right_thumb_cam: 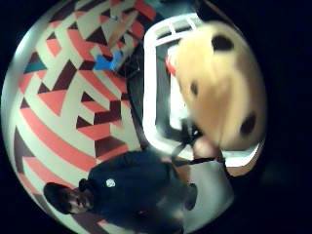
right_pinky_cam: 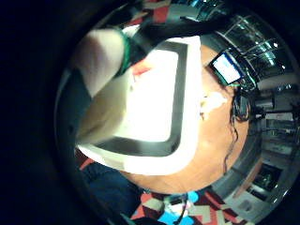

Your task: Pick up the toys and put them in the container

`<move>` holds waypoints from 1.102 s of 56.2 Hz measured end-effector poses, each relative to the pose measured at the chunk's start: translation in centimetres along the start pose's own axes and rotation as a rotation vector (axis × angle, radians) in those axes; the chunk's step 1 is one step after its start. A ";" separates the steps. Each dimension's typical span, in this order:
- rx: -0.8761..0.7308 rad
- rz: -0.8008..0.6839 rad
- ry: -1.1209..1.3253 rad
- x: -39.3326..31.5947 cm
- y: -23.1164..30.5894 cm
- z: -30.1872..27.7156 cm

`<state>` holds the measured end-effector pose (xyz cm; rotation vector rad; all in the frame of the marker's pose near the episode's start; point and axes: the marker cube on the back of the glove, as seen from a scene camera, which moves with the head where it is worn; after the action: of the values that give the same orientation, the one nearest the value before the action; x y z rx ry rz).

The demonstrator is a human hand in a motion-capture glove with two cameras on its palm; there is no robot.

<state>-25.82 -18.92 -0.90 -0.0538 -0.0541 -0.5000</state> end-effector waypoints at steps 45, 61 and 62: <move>-0.154 0.411 0.074 25.2 -1.9 6.4; -0.221 0.380 0.078 25.8 -1.7 9.1; -0.221 0.382 0.080 25.8 -1.5 9.1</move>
<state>-4.28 -31.97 9.94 -0.2556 0.0894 -0.1236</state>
